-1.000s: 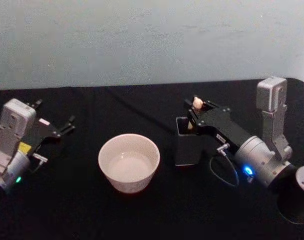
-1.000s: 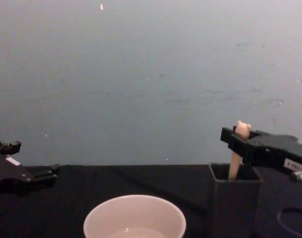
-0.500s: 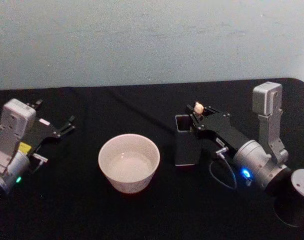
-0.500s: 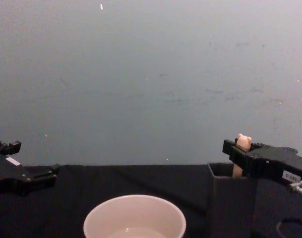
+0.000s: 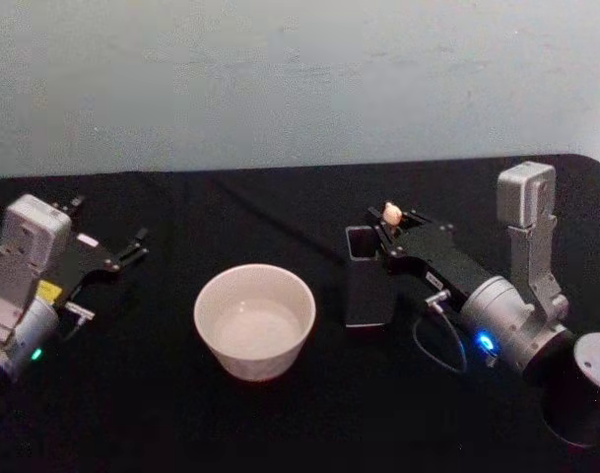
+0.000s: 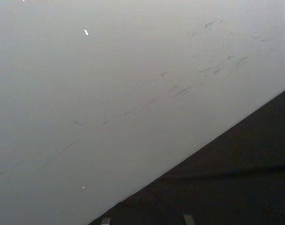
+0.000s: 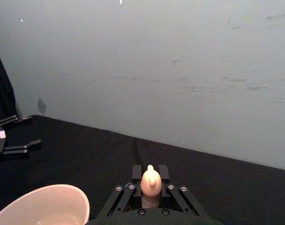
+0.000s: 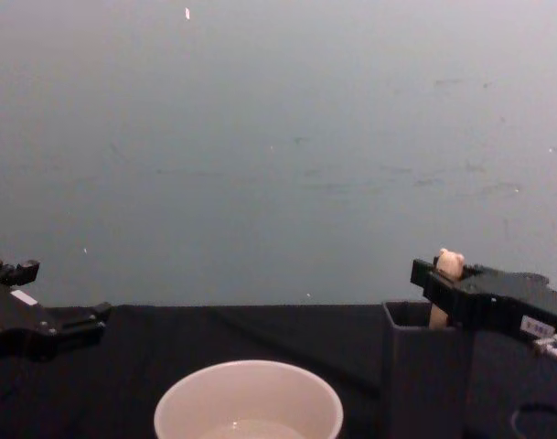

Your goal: Pick up the stirring spoon with one hand, stir inside the cup, then place it back in its original position.

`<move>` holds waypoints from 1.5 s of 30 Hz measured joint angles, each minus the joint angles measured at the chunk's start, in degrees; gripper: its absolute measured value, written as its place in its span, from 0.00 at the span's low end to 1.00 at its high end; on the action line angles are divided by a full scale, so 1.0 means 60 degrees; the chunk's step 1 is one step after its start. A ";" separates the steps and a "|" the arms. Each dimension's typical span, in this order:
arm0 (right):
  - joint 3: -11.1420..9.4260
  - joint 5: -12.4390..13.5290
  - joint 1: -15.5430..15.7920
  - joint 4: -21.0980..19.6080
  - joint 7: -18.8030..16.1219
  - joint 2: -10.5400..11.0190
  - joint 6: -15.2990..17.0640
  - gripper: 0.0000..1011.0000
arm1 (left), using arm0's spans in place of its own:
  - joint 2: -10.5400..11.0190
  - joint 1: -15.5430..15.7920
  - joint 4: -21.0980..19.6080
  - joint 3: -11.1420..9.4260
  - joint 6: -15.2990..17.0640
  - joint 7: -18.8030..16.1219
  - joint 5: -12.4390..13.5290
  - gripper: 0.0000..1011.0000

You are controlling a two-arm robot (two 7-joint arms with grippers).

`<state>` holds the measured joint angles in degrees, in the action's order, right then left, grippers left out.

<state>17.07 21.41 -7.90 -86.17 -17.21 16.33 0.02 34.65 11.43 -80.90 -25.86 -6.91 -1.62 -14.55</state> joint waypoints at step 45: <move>-0.0932 -0.0284 -0.0359 -0.0319 0.0567 -0.0132 -0.1177 0.99 | 0.0000 0.0000 0.0000 0.0000 0.0000 0.0000 0.0000 0.99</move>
<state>11.47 19.71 -10.06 -88.08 -13.81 15.54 -7.04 34.65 11.43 -80.90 -25.86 -6.91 -1.62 -14.55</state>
